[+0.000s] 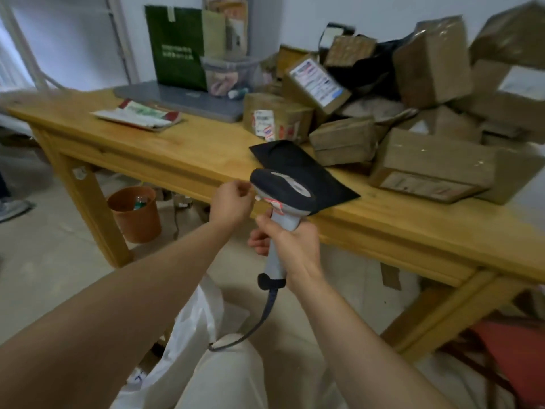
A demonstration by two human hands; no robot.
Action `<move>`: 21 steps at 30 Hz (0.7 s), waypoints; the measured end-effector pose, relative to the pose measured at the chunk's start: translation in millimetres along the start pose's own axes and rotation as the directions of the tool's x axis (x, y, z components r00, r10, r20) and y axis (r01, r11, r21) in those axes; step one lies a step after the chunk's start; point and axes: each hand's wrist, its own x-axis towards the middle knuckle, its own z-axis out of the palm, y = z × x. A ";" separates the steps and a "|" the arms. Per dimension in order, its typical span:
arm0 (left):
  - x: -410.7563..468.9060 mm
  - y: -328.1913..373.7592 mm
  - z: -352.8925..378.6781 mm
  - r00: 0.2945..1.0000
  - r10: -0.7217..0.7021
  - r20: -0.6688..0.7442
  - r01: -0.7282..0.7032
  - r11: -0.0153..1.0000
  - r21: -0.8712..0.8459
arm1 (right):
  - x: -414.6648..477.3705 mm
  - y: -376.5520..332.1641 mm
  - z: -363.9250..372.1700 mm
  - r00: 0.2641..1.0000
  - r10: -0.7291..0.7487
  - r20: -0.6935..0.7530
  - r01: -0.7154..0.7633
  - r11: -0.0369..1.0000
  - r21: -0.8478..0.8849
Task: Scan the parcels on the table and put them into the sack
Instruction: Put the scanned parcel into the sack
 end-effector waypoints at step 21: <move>57.6 130.5 -89.0 0.984 0.094 -0.151 -0.122 0.974 -0.189 | -26.1 -44.3 -50.8 0.997 -0.075 0.000 0.074 0.992 0.101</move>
